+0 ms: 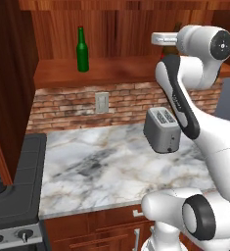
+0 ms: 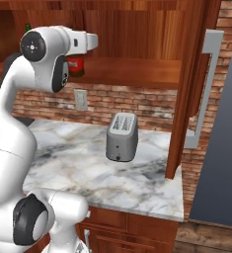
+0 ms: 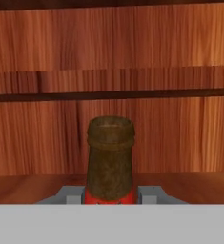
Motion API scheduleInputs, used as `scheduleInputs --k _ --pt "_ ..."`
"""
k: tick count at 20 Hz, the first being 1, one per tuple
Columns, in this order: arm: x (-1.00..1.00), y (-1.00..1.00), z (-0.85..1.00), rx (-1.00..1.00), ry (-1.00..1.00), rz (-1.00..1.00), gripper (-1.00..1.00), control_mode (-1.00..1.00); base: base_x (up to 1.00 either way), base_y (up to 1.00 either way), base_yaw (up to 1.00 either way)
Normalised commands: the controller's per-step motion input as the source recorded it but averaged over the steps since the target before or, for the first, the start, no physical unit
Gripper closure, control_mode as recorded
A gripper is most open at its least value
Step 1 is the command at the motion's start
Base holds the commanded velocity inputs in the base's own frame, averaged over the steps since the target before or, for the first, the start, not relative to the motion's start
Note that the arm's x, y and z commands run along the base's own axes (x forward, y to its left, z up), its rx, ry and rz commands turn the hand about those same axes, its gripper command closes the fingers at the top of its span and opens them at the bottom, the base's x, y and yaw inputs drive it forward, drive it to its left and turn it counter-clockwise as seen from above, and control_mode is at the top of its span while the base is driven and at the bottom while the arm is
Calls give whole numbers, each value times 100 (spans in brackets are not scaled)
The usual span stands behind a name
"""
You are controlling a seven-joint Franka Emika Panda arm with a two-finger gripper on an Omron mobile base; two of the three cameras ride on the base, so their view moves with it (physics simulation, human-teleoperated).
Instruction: Sort all alcoholic drinks to one cabinet, and non-alcoholic drinks to the other.
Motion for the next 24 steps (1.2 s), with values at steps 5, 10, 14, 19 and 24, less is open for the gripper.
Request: scheduleInputs --k 5,10,14,19,24 --pt "28 0 -10 0 0 0 100 -100 0 0 0" --pt "36 0 -5 0 0 0 100 -100 0 0 0" --pt "37 0 -5 0 0 0 100 -100 0 0 0" --pt "33 0 -9 0 0 0 100 -100 0 0 0" --pt "35 0 -12 0 0 0 100 -100 0 0 0"
